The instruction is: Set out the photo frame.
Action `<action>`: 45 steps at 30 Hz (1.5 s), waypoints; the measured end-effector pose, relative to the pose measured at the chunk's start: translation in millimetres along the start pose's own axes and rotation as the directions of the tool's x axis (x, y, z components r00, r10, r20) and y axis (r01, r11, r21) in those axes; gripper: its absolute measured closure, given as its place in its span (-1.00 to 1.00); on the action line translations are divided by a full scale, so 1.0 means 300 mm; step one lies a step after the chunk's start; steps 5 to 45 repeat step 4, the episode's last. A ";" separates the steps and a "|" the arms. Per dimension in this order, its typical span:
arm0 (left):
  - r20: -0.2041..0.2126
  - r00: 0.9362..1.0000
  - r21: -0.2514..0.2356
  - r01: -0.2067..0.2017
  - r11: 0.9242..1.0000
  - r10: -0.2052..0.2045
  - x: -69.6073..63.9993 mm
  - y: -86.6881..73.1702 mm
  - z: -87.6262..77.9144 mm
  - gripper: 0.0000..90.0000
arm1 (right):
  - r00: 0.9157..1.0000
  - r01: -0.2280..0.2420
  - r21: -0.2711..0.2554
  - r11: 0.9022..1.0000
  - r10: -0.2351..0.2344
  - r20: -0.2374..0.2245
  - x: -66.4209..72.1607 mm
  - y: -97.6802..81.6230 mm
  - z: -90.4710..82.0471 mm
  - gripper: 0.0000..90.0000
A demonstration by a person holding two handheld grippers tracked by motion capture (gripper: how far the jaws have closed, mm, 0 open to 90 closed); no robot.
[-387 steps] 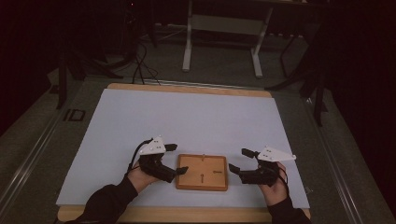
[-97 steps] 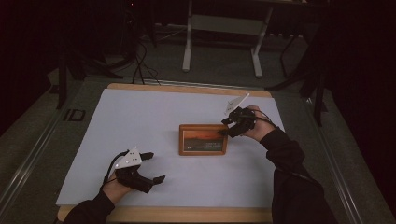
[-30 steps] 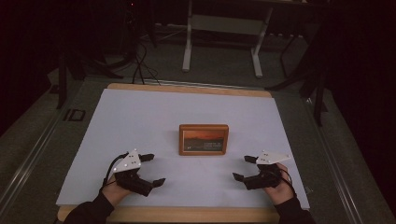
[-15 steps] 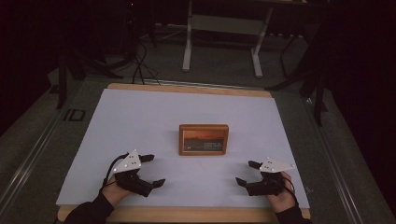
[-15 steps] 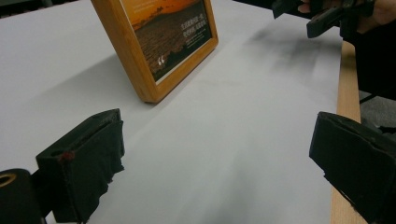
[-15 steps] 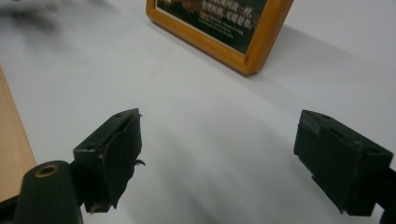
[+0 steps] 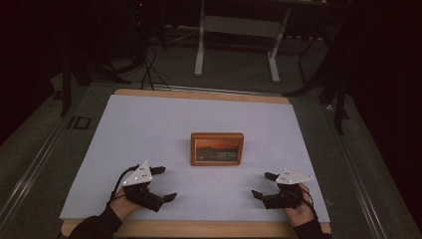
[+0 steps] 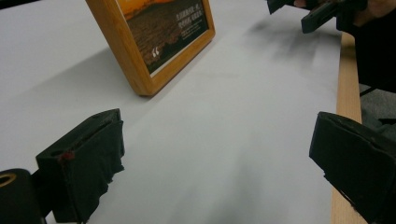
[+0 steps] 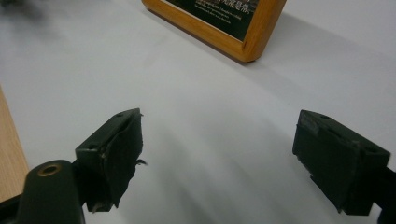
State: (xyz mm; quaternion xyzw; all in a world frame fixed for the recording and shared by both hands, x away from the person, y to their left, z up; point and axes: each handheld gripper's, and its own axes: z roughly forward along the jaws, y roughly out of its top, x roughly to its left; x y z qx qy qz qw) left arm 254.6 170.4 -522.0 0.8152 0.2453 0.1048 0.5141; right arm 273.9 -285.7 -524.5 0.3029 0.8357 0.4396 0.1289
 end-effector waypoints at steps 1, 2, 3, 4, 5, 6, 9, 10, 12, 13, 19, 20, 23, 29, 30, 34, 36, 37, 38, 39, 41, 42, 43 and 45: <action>0.001 1.000 0.000 -0.001 1.000 0.001 0.000 0.000 0.000 -0.92 | 1.000 0.002 0.001 1.000 -0.002 0.005 0.000 0.000 0.000 -0.66; 0.003 1.000 0.000 -0.003 1.000 0.003 0.000 0.000 0.000 -0.92 | 1.000 0.001 0.002 1.000 -0.001 0.002 -0.001 -0.001 0.000 -0.66; 0.003 1.000 0.000 -0.003 1.000 0.003 0.000 0.000 0.000 -0.92 | 1.000 -0.001 0.002 1.000 0.001 -0.001 -0.001 -0.001 0.000 -0.65; 0.000 1.000 0.001 -0.007 1.000 0.007 -0.001 0.001 0.000 -0.92 | 1.000 0.002 0.002 1.000 -0.002 0.002 -0.001 -0.001 0.000 -0.66; 0.000 1.000 0.001 -0.007 1.000 0.007 -0.001 0.001 0.000 -0.92 | 1.000 0.002 0.002 1.000 -0.002 0.002 -0.001 -0.001 0.000 -0.66; 0.000 1.000 0.001 -0.007 1.000 0.007 -0.001 0.001 0.000 -0.92 | 1.000 0.002 0.002 1.000 -0.002 0.002 -0.001 -0.001 0.000 -0.66; 0.000 1.000 0.001 -0.007 1.000 0.007 -0.001 0.001 0.000 -0.92 | 1.000 0.002 0.002 1.000 -0.002 0.002 -0.001 -0.001 0.000 -0.66; 0.000 1.000 0.001 -0.007 1.000 0.007 -0.001 0.001 0.000 -0.92 | 1.000 0.002 0.002 1.000 -0.002 0.002 -0.001 -0.001 0.000 -0.66; 0.000 1.000 0.001 -0.007 1.000 0.007 -0.001 0.001 0.000 -0.92 | 1.000 0.002 0.002 1.000 -0.002 0.002 -0.001 -0.001 0.000 -0.66; 0.000 1.000 0.001 -0.007 1.000 0.007 -0.001 0.001 0.000 -0.92 | 1.000 0.002 0.002 1.000 -0.002 0.002 -0.001 -0.001 0.000 -0.66; 0.000 1.000 0.001 -0.007 1.000 0.007 -0.001 0.001 0.000 -0.92 | 1.000 0.002 0.002 1.000 -0.002 0.002 -0.001 -0.001 0.000 -0.66; 0.000 1.000 0.001 -0.007 1.000 0.007 -0.001 0.001 0.000 -0.92 | 1.000 0.002 0.002 1.000 -0.002 0.002 -0.001 -0.001 0.000 -0.66; 0.000 1.000 0.001 -0.007 1.000 0.007 -0.001 0.001 0.000 -0.92 | 1.000 0.002 0.002 1.000 -0.002 0.002 -0.001 -0.001 0.000 -0.66; 0.000 1.000 0.001 -0.007 1.000 0.007 -0.001 0.001 0.000 -0.92 | 1.000 0.002 0.002 1.000 -0.002 0.002 -0.001 -0.001 0.000 -0.66; 0.000 1.000 0.001 -0.007 1.000 0.007 -0.001 0.001 0.000 -0.92 | 1.000 0.002 0.002 1.000 -0.002 0.002 -0.001 -0.001 0.000 -0.66; 0.000 1.000 0.001 -0.007 1.000 0.007 -0.001 0.001 0.000 -0.92 | 1.000 0.002 0.002 1.000 -0.002 0.002 -0.001 -0.001 0.000 -0.66; 0.000 1.000 0.001 -0.007 1.000 0.007 -0.001 0.001 0.000 -0.92 | 1.000 0.002 0.002 1.000 -0.002 0.002 -0.001 -0.001 0.000 -0.66; 0.000 1.000 0.001 -0.007 1.000 0.007 -0.001 0.001 0.000 -0.92 | 1.000 0.002 0.002 1.000 -0.002 0.002 -0.001 -0.001 0.000 -0.66; 0.000 1.000 0.001 -0.007 1.000 0.007 -0.001 0.001 0.000 -0.92 | 1.000 0.002 0.002 1.000 -0.002 0.002 -0.001 -0.001 0.000 -0.66; 0.000 1.000 0.001 -0.007 1.000 0.007 -0.001 0.001 0.000 -0.92 | 1.000 0.002 0.002 1.000 -0.002 0.002 -0.001 -0.001 0.000 -0.66; 0.000 1.000 0.001 -0.007 1.000 0.007 -0.001 0.001 0.000 -0.92 | 1.000 0.002 0.002 1.000 -0.002 0.002 -0.001 -0.001 0.000 -0.66; 0.000 1.000 0.001 -0.007 1.000 0.007 -0.001 0.001 0.000 -0.92 | 1.000 0.002 0.002 1.000 -0.002 0.002 -0.001 -0.001 0.000 -0.66; 0.000 1.000 0.001 -0.007 1.000 0.007 -0.001 0.001 0.000 -0.92 | 1.000 0.002 0.002 1.000 -0.002 0.002 -0.001 -0.001 0.000 -0.66; 0.000 1.000 0.001 -0.007 1.000 0.007 -0.001 0.001 0.000 -0.92 | 1.000 0.002 0.002 1.000 -0.002 0.002 -0.001 -0.001 0.000 -0.66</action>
